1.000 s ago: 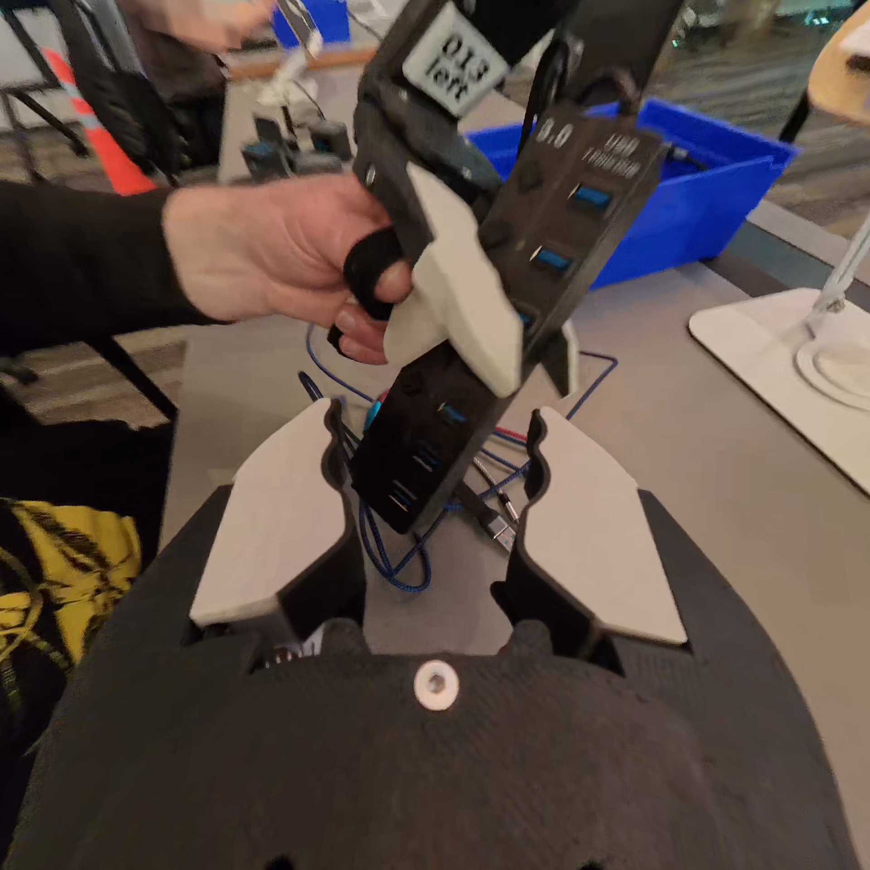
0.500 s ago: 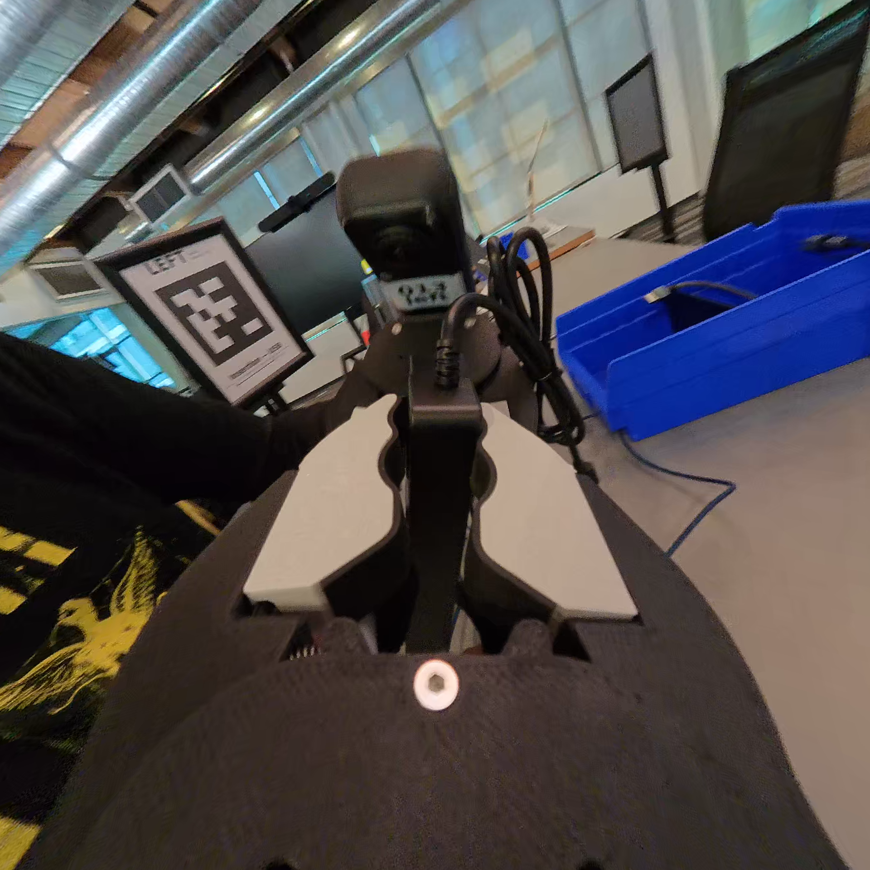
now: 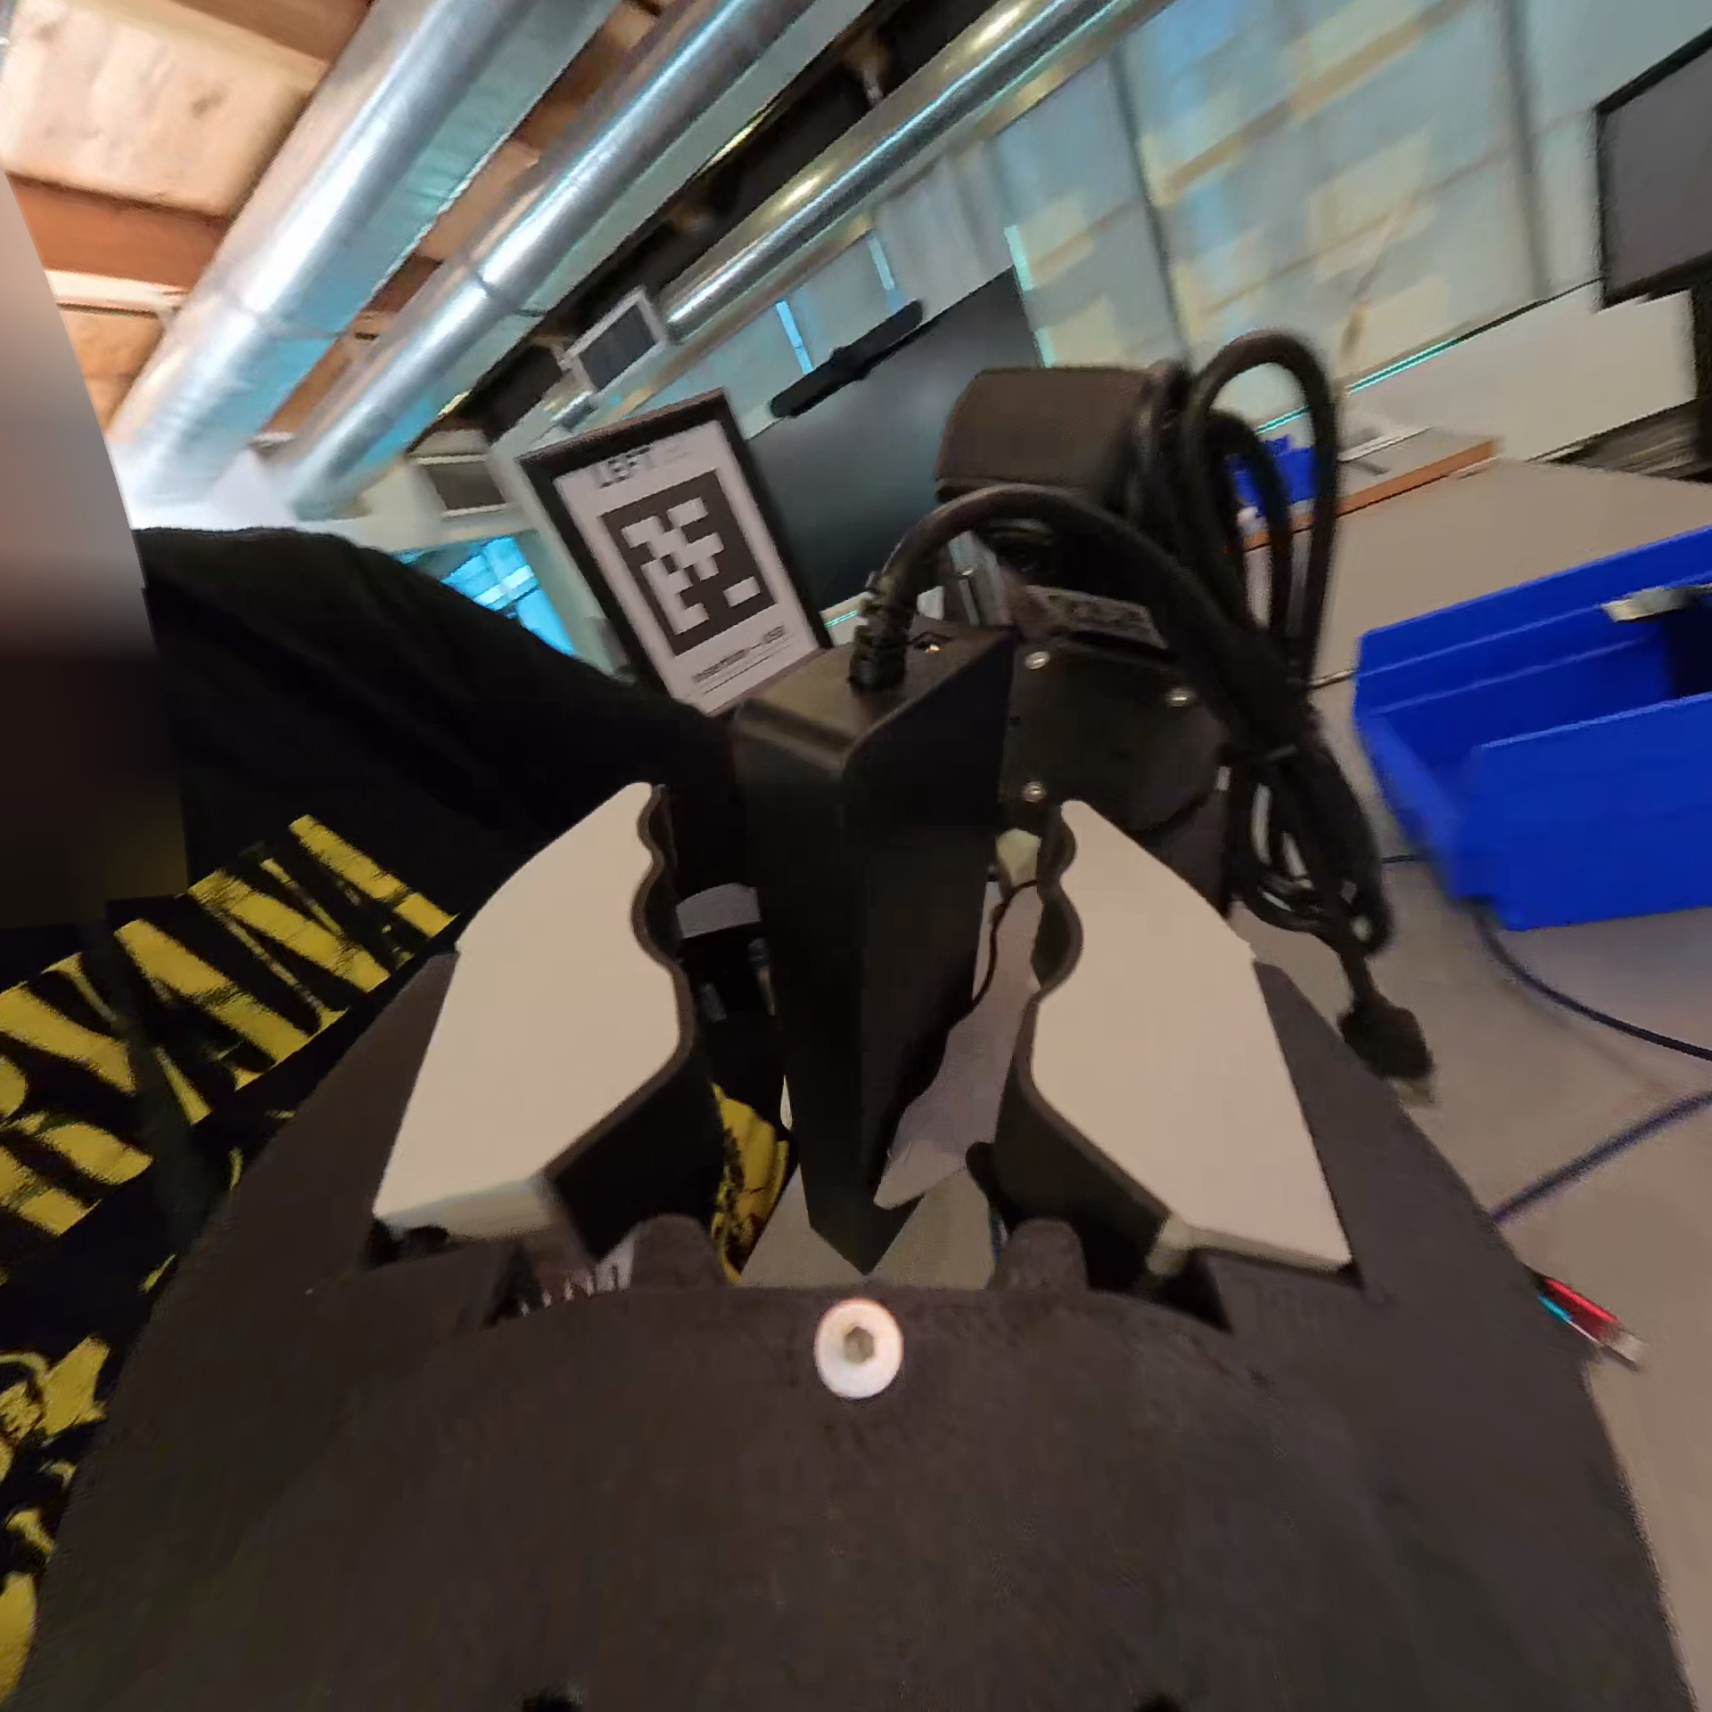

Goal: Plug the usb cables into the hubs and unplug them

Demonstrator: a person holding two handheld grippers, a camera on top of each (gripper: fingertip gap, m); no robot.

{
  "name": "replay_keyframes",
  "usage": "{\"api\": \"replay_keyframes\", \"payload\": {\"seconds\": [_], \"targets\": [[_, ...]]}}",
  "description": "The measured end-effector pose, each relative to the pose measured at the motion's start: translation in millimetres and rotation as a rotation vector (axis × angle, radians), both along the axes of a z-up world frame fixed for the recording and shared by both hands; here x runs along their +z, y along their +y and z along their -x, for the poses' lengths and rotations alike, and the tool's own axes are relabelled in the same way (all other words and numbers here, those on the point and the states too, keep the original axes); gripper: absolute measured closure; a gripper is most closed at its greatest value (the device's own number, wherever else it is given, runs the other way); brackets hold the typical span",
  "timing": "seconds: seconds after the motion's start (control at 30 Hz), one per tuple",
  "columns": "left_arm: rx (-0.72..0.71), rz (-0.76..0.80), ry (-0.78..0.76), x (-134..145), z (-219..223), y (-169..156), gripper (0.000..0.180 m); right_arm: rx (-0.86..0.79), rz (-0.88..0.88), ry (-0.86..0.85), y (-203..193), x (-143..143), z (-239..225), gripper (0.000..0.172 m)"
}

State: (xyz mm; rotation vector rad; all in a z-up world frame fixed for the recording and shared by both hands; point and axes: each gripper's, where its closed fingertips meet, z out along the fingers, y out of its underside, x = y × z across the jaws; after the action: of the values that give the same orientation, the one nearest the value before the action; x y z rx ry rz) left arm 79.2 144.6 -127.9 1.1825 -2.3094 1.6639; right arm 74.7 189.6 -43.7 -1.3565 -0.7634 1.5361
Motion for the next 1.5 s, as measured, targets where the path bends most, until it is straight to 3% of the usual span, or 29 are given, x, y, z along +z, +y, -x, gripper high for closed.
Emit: {"api": "replay_keyframes", "payload": {"seconds": [0.1, 0.27, 0.4, 0.5, 0.6, 0.77, 0.87, 0.97, 1.13, 1.27, 1.33, 1.43, 1.5], "targets": [[-0.136, 0.047, 0.084, -2, 6, -10, 0.155, 0.125, -0.039, -0.029, -18, -9, 18, 0.095], [-0.275, 0.125, 0.144, 1, 17, -15, 0.153, 0.104, -0.101, 0.002, -20, -14, 17, 0.108], [-0.214, 0.151, 0.129, 7, 6, -6, 0.15, 0.025, -0.121, 0.073, -12, -7, 5, 0.109], [-0.182, 0.208, 0.09, 13, 9, -6, 0.133, -0.071, -0.17, 0.131, -6, 6, -10, 0.11], [-0.172, 0.228, 0.045, 5, 7, -14, 0.152, -0.049, -0.208, 0.13, -13, 9, -6, 0.109], [-0.275, 0.312, 0.022, 14, 17, -25, 0.154, 0.036, -0.23, 0.145, -28, 12, 2, 0.101], [-0.351, 0.35, 0.051, 19, 20, -31, 0.155, 0.091, -0.24, 0.049, -35, -3, 16, 0.093], [-0.389, 0.406, 0.042, 24, 19, -34, 0.156, 0.023, -0.321, 0.087, -36, 3, 19, 0.104], [-0.418, 0.46, 0.042, 22, 20, -38, 0.156, 0.021, -0.325, 0.042, -39, -2, 19, 0.107], [-0.297, 0.418, 0.022, 24, 6, -30, 0.15, -0.025, -0.325, 0.081, -35, 2, 7, 0.107], [-0.158, 0.307, 0.03, 17, -3, -17, 0.129, -0.061, -0.334, 0.097, -32, 8, -6, 0.107], [0.082, 0.104, 0.003, 10, -4, 17, 0.116, -0.127, -0.355, 0.104, -31, 17, -34, 0.107], [0.231, -0.053, -0.029, 7, 6, 41, 0.117, -0.184, -0.363, 0.077, -29, 17, -53, 0.107]]}}
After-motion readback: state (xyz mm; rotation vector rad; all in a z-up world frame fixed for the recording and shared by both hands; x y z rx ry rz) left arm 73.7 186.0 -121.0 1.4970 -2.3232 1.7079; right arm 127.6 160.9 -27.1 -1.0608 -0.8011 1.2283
